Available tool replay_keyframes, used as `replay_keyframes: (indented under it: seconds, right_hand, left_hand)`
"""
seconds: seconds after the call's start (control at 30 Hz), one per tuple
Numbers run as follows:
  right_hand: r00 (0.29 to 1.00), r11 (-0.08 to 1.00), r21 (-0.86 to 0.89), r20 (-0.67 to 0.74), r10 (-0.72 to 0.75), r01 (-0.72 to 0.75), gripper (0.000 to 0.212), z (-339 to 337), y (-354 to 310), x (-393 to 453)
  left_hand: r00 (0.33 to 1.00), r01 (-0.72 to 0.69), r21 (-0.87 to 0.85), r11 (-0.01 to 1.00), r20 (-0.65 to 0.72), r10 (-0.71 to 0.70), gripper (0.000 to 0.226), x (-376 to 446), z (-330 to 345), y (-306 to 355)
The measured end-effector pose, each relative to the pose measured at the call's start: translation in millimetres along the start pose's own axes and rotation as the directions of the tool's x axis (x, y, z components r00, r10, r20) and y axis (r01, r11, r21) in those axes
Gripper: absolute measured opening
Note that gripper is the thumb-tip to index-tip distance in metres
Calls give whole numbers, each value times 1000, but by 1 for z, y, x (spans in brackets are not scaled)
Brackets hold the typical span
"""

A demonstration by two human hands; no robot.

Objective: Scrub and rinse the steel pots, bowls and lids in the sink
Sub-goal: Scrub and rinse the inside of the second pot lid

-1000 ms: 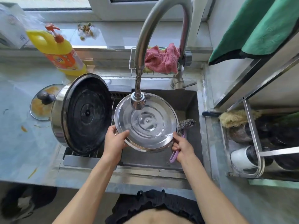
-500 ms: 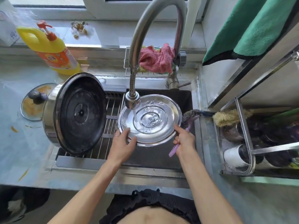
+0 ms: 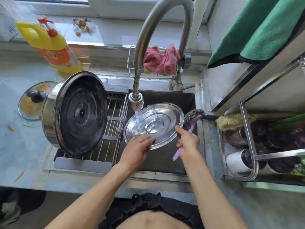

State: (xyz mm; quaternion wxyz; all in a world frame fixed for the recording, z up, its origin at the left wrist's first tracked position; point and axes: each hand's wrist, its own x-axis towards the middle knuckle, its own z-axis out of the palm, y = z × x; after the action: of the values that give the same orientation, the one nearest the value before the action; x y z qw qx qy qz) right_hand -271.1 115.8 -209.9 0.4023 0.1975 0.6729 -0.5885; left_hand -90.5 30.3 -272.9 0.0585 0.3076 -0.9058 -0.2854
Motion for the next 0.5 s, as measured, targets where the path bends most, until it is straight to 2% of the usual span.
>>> replay_keyframes:
  seconds: [0.07, 0.13, 0.2, 0.27, 0.3, 0.33, 0.37, 0.43, 0.5]
  right_hand:
    - [997, 998, 0, 39, -60, 60, 20, 3, -4, 1]
    - [990, 995, 24, 100, -99, 97, 23, 5, -7, 5]
    - [985, 993, 48, 128, -116, 111, 21, 7, -9, 10]
    - [986, 993, 59, 125, -114, 107, 20, 7, -9, 12]
    - [987, 993, 52, 115, -110, 104, 18, 6, -7, 13]
    - [989, 994, 41, 100, -107, 104, 16, 4, -5, 13]
    - [991, 994, 34, 84, -104, 102, 14, 3, -2, 14]
    - [994, 995, 16, 53, -96, 95, 12, -1, 6, 16]
    - [996, 996, -9, 28, -87, 88, 11, -4, 12, 17]
  left_hand:
    - [993, 58, -133, 989, -98, -72, 45, 4, -4, 6]
    - [969, 141, -304, 942, -152, -194, 29, 9, -7, 10]
    - [946, 238, -475, 847, -84, -313, 18, 16, -10, 9]
    - [913, 314, -619, 720, -11, -407, 22, 23, -10, 8]
    - [880, 350, -709, 612, 24, -475, 26, 25, -11, 9]
    - [833, 371, -813, 448, 79, -548, 28, 27, -14, 10]
    - [786, 370, -897, 241, 163, -597, 26, 30, -17, 9]
    - [711, 354, -926, -133, 359, -605, 25, 32, -21, 1]
    - [650, 355, -882, -308, 470, -596, 28, 31, -26, -7]
